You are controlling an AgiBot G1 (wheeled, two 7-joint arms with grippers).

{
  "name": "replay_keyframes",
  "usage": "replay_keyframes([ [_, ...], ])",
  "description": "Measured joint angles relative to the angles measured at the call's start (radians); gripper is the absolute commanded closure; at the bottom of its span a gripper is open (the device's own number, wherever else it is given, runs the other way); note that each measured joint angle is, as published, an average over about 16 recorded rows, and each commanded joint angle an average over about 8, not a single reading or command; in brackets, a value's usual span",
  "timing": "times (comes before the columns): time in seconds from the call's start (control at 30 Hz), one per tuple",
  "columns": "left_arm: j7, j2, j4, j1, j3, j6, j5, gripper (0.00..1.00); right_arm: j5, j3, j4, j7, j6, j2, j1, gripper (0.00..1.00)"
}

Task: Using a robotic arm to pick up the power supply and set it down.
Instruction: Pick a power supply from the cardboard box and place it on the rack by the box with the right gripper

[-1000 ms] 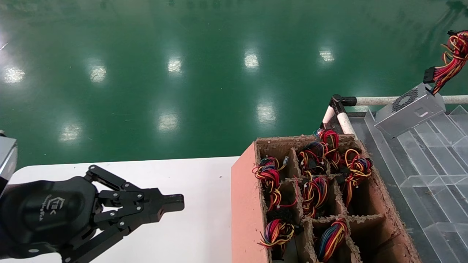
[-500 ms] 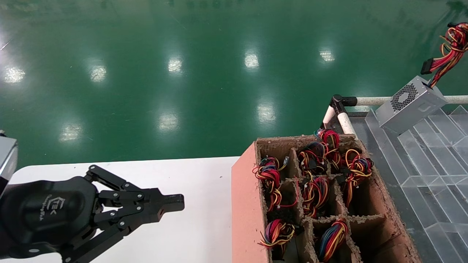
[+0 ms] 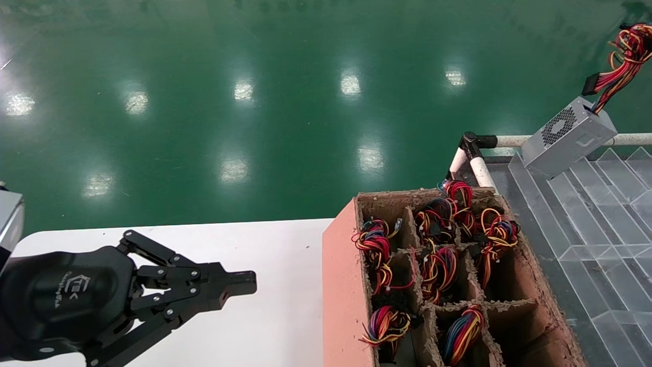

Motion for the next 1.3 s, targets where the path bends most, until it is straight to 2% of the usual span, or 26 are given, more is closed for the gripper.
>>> replay_keyframes([
  [0.6,0.000,0.000,0.000,0.000,0.001,0.000,-0.001,1.00,-0.021,-0.015,-0.002,-0.008,0.012,0.006,0.003,1.00],
  [1.3,0.001,-0.001,0.000,0.000,0.002,-0.001,-0.001,1.00,-0.039,-0.028,0.005,-0.053,0.005,-0.078,-0.014,1.00],
])
